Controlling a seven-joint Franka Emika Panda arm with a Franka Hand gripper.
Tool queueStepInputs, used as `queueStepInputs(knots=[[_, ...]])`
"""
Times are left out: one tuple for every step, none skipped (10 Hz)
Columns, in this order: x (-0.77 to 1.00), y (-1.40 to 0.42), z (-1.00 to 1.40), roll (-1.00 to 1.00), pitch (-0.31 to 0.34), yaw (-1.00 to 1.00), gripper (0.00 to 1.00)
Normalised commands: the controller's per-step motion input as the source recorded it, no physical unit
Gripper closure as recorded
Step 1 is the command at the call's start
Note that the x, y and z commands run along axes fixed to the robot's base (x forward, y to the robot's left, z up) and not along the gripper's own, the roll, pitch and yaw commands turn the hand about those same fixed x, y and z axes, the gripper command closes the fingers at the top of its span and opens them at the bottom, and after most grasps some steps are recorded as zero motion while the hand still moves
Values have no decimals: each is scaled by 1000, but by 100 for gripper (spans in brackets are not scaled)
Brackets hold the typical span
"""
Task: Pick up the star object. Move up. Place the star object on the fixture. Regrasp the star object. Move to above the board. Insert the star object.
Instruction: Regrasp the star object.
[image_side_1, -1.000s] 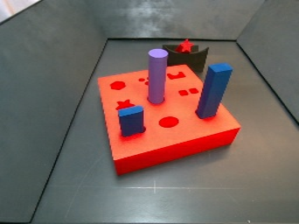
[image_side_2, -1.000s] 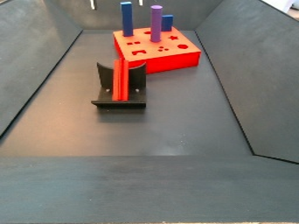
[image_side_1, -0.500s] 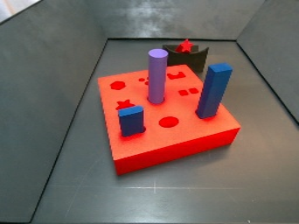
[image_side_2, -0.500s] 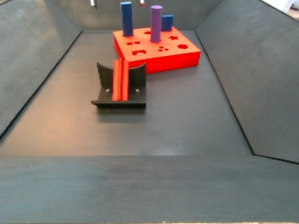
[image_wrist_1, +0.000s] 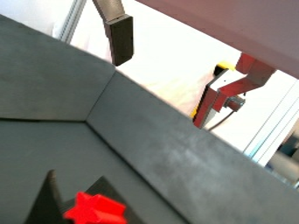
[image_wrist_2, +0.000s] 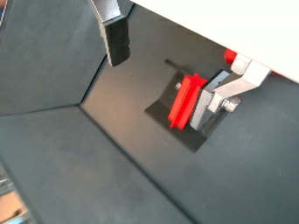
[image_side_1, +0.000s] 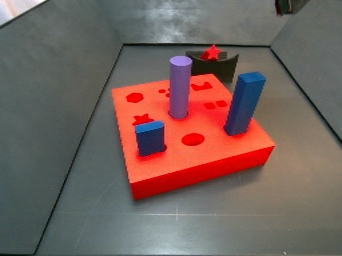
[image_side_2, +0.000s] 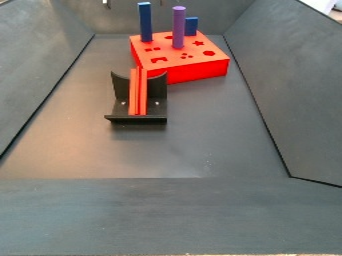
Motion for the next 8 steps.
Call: queueStepInputs(knots=[[120, -51, -25, 375, 132, 218, 0], [114, -38, -15, 258, 104, 222, 0], [100, -37, -13, 199, 68, 221, 0], [91, -44, -19, 174, 26, 211, 0], [39, 69, -1000, 110, -10, 260, 0], [42, 69, -1000, 110, -19, 231, 0], [54, 64, -1000, 114, -56, 191, 0], [65, 55, -1000, 101, -91, 145, 0]])
